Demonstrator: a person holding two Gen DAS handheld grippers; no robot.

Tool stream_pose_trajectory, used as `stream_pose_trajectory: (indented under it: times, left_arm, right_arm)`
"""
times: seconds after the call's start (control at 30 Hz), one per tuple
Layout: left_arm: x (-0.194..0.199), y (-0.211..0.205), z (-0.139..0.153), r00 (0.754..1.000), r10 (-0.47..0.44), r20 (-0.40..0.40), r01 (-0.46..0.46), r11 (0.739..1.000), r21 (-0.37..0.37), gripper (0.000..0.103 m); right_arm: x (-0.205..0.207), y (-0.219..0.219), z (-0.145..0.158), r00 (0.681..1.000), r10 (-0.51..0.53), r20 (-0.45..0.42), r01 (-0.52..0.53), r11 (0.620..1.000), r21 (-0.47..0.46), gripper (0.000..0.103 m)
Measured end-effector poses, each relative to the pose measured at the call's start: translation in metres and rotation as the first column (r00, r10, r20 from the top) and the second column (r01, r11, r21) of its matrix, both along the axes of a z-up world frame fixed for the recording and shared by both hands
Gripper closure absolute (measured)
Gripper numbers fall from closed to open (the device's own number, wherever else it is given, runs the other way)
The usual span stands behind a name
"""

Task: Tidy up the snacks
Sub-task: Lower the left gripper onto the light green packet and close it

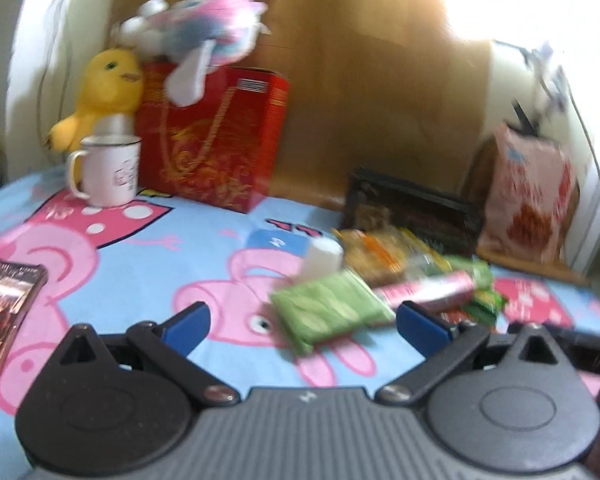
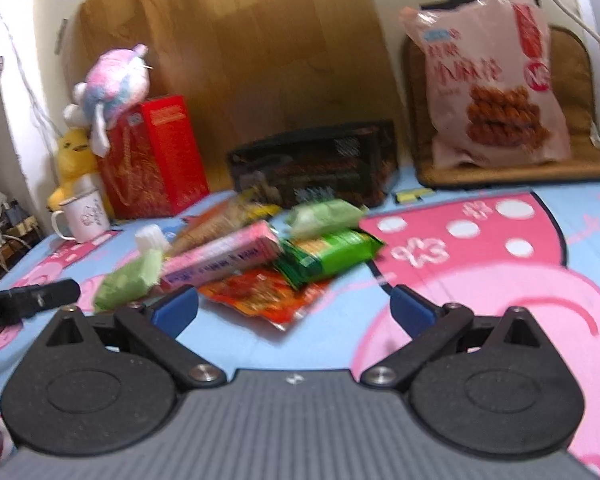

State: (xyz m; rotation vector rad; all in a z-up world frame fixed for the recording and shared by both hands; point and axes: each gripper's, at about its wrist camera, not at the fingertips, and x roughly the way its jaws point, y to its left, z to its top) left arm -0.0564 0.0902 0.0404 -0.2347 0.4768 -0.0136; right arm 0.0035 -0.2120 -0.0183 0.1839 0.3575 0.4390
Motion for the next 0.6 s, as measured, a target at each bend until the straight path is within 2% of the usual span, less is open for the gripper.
stream_pose_trajectory:
  times: [0.03, 0.1, 0.13, 0.2, 0.3, 0.37, 0.5, 0.6]
  left_arm:
    - [0.002, 0.008, 0.002, 1.000, -0.002, -0.002, 0.002, 1.000, -0.027, 0.002]
    - [0.011, 0.018, 0.006, 1.000, -0.024, -0.012, 0.023, 0.997, -0.076, 0.009]
    - [0.017, 0.022, 0.006, 0.999, -0.042, -0.021, 0.040, 0.994, -0.099, 0.011]
    - [0.029, 0.028, 0.002, 0.996, -0.076, -0.054, 0.066, 0.984, -0.163, 0.025]
    - [0.046, 0.034, -0.010, 0.987, -0.125, -0.102, 0.095, 0.961, -0.258, 0.040]
    - [0.055, 0.034, -0.018, 0.980, -0.156, -0.121, 0.113, 0.946, -0.302, 0.045]
    - [0.064, 0.038, -0.029, 0.973, -0.182, -0.140, 0.122, 0.927, -0.355, 0.045]
    - [0.069, 0.043, -0.035, 0.973, -0.190, -0.133, 0.123, 0.910, -0.397, 0.044]
  right_arm:
    - [0.004, 0.004, 0.003, 0.999, 0.034, -0.007, -0.034, 0.999, -0.005, 0.020]
    - [0.013, 0.013, 0.009, 0.994, 0.106, -0.029, -0.106, 0.994, -0.005, 0.045]
    - [0.018, 0.017, 0.011, 0.989, 0.141, -0.041, -0.141, 0.990, -0.003, 0.049]
    - [0.029, 0.031, 0.017, 0.976, 0.207, -0.059, -0.208, 0.978, -0.006, 0.063]
    - [0.040, 0.055, 0.026, 0.957, 0.283, -0.058, -0.285, 0.958, -0.034, 0.067]
    - [0.045, 0.071, 0.030, 0.943, 0.326, -0.062, -0.330, 0.941, -0.079, 0.067]
    - [0.053, 0.100, 0.025, 0.909, 0.404, -0.107, -0.417, 0.892, -0.174, 0.066]
    - [0.051, 0.107, 0.022, 0.893, 0.439, -0.097, -0.450, 0.873, -0.190, 0.066]
